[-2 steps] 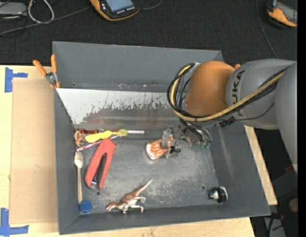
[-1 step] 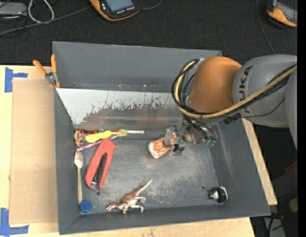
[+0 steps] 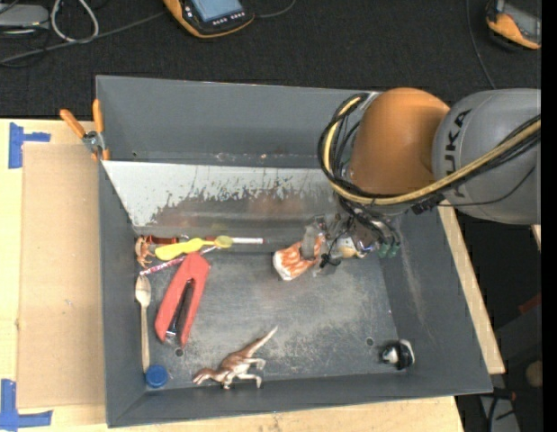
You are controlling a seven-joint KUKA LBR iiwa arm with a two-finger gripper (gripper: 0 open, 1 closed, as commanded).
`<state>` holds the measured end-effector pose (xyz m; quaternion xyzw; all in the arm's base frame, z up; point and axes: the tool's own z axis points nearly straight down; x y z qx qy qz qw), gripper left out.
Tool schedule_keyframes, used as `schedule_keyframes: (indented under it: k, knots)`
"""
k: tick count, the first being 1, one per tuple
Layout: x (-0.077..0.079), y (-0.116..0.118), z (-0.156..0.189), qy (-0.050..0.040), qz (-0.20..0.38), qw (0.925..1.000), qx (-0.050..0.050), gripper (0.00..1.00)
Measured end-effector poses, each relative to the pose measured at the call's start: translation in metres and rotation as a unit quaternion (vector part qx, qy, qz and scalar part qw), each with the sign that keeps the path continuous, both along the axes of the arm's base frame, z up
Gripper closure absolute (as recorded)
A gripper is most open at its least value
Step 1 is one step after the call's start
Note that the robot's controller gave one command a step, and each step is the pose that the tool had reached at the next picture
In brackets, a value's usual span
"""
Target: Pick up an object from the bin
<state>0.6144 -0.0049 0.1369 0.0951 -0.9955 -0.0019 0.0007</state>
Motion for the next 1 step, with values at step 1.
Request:
schedule_keyframes:
  k: [1]
  knots:
    - [-0.0038,-0.0053,0.067,0.003,-0.014,0.9999,0.0,1.0]
